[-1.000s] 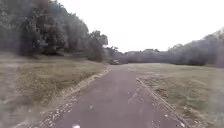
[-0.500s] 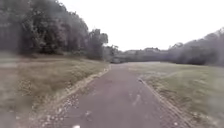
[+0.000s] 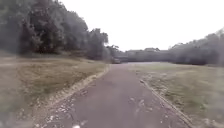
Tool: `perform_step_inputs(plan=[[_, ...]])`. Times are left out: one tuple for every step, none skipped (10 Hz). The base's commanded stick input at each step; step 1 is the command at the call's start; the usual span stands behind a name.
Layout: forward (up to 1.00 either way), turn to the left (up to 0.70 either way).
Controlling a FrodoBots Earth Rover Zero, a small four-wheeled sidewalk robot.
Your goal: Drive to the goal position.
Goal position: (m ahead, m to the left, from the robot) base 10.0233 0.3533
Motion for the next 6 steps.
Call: perform_step_inputs(plan=[[0.45,-0.27],[0.45,-0.27],[0.45,-0.09],[0.45,0.00],[0.45,0.00],[0.45,0.00]])
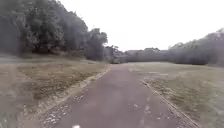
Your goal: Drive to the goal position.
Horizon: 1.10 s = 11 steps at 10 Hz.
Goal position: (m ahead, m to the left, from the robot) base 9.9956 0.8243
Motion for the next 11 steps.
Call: perform_step_inputs(plan=[[0.45,0.00],[0.45,0.00],[0.45,-0.27],[0.45,-0.27],[0.45,-0.27],[0.45,0.00],[0.45,0.00],[0.45,0.00],[0.45,-0.27],[0.45,-0.27],[0.45,-0.27]])
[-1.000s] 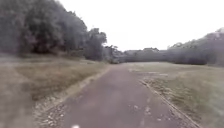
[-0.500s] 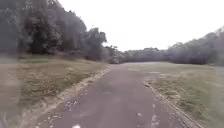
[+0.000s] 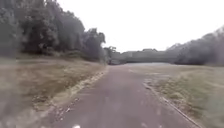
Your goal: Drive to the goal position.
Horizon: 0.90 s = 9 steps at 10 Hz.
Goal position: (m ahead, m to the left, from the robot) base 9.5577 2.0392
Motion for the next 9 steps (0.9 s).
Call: perform_step_inputs(plan=[[0.45,-0.27],[0.45,-0.27],[0.45,-0.27],[0.45,-0.19],[0.45,0.00],[0.45,0.00],[0.45,0.00],[0.45,0.00],[0.45,0.00]])
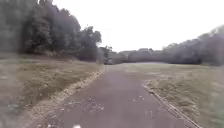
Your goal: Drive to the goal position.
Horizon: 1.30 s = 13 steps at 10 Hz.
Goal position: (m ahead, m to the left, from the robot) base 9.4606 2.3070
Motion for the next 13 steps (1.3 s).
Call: perform_step_inputs(plan=[[0.45,0.00],[0.45,0.00],[0.45,0.00],[0.45,0.00],[0.45,0.00],[0.45,0.00],[0.45,0.00],[0.45,0.00],[0.45,0.00],[0.45,0.00],[0.45,0.00],[0.45,0.00],[0.45,0.00]])
